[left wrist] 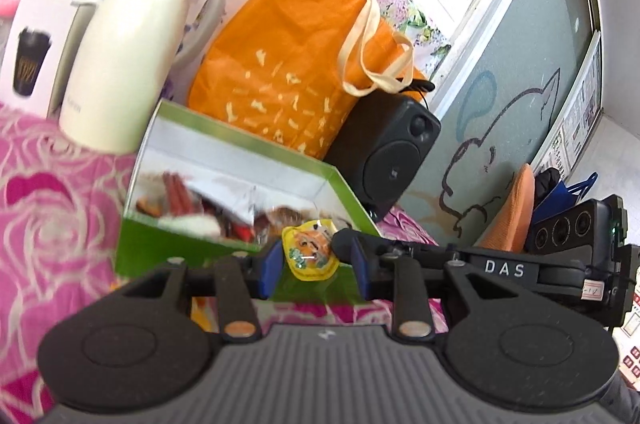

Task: Organize snacks
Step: 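Lower the yellow candy into the green box and open the right tool, then grasp the orange-and-green snack bag with the left tool, then carry the orange-and-green bag over the box and drop it in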

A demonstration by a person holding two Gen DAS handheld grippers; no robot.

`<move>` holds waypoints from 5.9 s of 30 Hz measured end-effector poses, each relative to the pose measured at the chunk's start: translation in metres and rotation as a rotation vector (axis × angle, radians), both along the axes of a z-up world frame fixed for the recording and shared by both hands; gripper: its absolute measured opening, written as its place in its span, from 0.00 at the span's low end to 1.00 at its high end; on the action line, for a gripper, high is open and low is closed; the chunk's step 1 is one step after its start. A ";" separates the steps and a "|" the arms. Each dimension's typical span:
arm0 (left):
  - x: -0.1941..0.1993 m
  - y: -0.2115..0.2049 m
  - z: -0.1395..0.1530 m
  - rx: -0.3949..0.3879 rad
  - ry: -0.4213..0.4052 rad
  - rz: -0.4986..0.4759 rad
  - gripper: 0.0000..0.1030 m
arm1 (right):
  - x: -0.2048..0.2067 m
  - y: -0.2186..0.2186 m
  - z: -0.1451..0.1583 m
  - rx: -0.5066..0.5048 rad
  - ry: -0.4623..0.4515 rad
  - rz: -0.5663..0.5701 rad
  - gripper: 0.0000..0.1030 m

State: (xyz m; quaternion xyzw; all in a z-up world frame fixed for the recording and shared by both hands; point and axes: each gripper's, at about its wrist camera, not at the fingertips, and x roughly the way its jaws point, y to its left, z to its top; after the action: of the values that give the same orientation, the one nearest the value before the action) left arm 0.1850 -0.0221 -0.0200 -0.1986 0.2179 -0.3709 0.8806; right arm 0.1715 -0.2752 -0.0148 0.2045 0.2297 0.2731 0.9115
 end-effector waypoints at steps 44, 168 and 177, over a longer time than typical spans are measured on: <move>0.035 -0.007 0.006 0.192 -0.100 0.121 0.49 | 0.036 -0.006 0.005 -0.232 -0.112 -0.282 0.93; 0.066 -0.119 0.018 0.367 -0.183 0.142 0.53 | 0.022 0.024 -0.001 -0.489 -0.207 -0.224 0.74; 0.070 -0.112 0.019 0.412 -0.132 0.284 0.87 | 0.016 0.019 -0.001 -0.515 -0.283 -0.279 1.00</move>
State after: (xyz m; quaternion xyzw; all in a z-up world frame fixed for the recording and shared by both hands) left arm 0.2548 -0.1345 -0.0007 -0.0191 0.2008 -0.2034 0.9581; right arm 0.1871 -0.2560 -0.0160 -0.0431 0.1318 0.1044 0.9848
